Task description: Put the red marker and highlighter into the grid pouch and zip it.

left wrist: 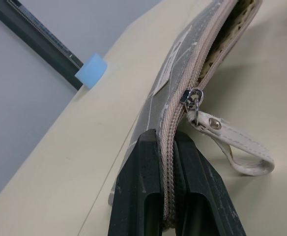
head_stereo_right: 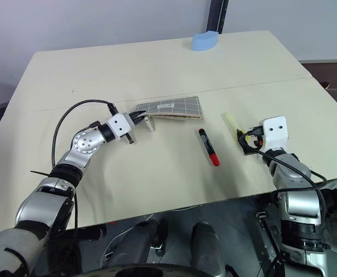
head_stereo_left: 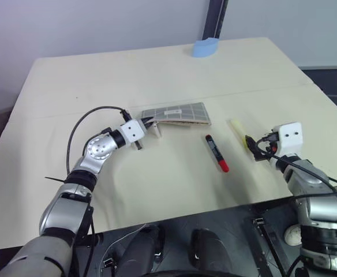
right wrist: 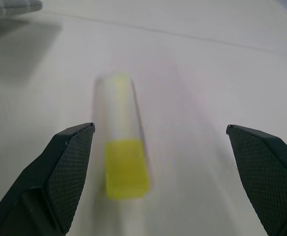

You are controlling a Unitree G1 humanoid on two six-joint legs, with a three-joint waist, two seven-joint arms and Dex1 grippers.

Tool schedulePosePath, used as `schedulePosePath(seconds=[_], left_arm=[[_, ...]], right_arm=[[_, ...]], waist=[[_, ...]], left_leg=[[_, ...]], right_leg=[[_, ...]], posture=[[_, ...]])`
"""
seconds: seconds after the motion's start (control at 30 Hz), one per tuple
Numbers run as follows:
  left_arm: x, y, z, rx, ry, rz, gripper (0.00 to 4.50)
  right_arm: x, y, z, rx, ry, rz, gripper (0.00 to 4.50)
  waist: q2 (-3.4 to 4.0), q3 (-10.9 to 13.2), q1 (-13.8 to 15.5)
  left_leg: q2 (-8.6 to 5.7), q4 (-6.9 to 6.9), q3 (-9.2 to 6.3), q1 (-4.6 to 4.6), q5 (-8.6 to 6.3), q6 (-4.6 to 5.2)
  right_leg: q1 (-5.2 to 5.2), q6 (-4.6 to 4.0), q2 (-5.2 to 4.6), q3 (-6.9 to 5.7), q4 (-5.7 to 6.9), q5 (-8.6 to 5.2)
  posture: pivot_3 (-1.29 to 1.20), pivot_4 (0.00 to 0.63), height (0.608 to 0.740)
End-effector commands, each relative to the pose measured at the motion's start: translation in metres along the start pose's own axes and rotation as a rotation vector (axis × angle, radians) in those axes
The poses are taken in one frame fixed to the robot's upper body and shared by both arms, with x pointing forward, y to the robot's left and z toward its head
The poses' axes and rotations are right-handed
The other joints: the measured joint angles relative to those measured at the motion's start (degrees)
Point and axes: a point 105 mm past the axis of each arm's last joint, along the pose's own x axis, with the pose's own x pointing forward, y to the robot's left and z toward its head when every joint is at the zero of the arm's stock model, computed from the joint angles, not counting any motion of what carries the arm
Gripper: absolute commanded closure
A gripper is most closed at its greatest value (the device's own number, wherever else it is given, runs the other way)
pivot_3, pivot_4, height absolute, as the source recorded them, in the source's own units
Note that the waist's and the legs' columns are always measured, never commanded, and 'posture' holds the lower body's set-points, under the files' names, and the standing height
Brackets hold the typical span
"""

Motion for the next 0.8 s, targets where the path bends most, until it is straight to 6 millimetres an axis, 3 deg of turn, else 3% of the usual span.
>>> schedulePosePath(seconds=[0.03, 0.23, 0.27, 0.33, 0.5, 0.53, 0.6, 0.63, 0.7, 0.8], left_arm=[[0.001, 0.007, 0.007, 0.035, -0.027, 0.020, 4.50], [-0.002, 0.007, 0.007, 0.036, -0.028, 0.032, 4.50], [-0.002, 0.007, 0.007, 0.036, -0.028, 0.032, 4.50], [-0.003, 0.006, 0.007, 0.038, -0.030, 0.030, 4.50], [0.000, 0.006, 0.009, 0.038, -0.031, 0.028, 4.50], [0.000, 0.006, 0.009, 0.038, -0.032, 0.028, 4.50], [0.001, 0.006, 0.010, 0.037, -0.035, 0.027, 4.50], [0.002, 0.006, 0.011, 0.037, -0.038, 0.026, 4.50], [0.002, 0.005, 0.011, 0.037, -0.041, 0.021, 4.50], [0.002, 0.003, 0.011, 0.038, -0.040, 0.013, 4.50]], right_arm=[[0.002, 0.004, 0.004, 0.062, -0.002, 0.098, 0.04], [0.005, 0.009, 0.003, 0.087, 0.021, 0.154, 0.04], [0.005, 0.009, 0.000, 0.091, 0.031, 0.151, 0.27], [0.007, 0.007, -0.003, 0.107, 0.046, 0.140, 0.87], [0.008, 0.000, 0.003, 0.115, 0.041, 0.112, 3.37], [0.006, 0.000, 0.003, 0.090, 0.041, 0.116, 3.65], [0.001, 0.002, 0.010, 0.070, 0.012, 0.131, 3.63], [-0.004, 0.008, 0.025, 0.065, -0.061, 0.171, 3.63], [-0.017, 0.027, 0.047, 0.007, -0.163, 0.281, 3.63], [-0.034, 0.063, 0.062, -0.048, -0.232, 0.445, 3.63]], waist=[[0.00, 0.00, 0.01], [0.00, 0.00, -0.02], [0.00, 0.00, 0.01], [0.00, 0.00, 0.04], [0.00, 0.00, -0.04], [0.00, 0.00, -0.05], [0.00, 0.00, 0.05], [0.00, 0.00, 0.07], [0.01, 0.00, 0.01], [0.00, 0.00, -0.03]], left_leg=[[-0.01, 0.00, 0.00, 0.00, 0.00, 0.01], [0.00, 0.04, 0.00, 0.00, -0.01, 0.01], [0.00, 0.04, 0.00, 0.00, -0.01, 0.01], [0.00, 0.05, 0.00, 0.00, -0.01, 0.01], [0.00, 0.04, 0.00, -0.01, -0.01, 0.01], [0.00, 0.04, 0.00, -0.01, -0.01, 0.01], [0.00, 0.03, 0.00, -0.02, -0.01, 0.01], [0.00, 0.03, 0.00, -0.02, -0.02, 0.01], [-0.01, 0.03, 0.00, -0.06, -0.02, 0.02], [0.00, 0.02, 0.00, -0.05, -0.02, 0.02]], right_leg=[[0.00, 0.00, -0.01, 0.00, 0.00, 0.00], [0.01, 0.00, -0.02, 0.00, 0.00, 0.00], [0.01, 0.00, -0.02, 0.00, 0.00, 0.00], [0.00, 0.00, -0.02, 0.00, 0.00, 0.00], [0.00, 0.00, -0.03, 0.01, 0.00, 0.00], [0.00, 0.00, -0.03, 0.01, 0.00, 0.00], [-0.01, 0.00, -0.03, 0.01, 0.00, 0.00], [-0.01, 0.00, -0.03, 0.01, 0.00, 0.00], [-0.03, 0.00, -0.04, 0.01, -0.01, 0.00], [-0.02, 0.01, -0.02, 0.01, -0.01, 0.00]], posture=[[0.00, 0.150, 0.740], [0.00, 0.150, 0.740], [0.00, 0.150, 0.740], [0.00, 0.150, 0.740], [0.00, 0.150, 0.740], [0.00, 0.150, 0.740], [0.00, 0.150, 0.740], [0.00, 0.150, 0.740], [0.00, 0.150, 0.740], [0.00, 0.150, 0.740]])
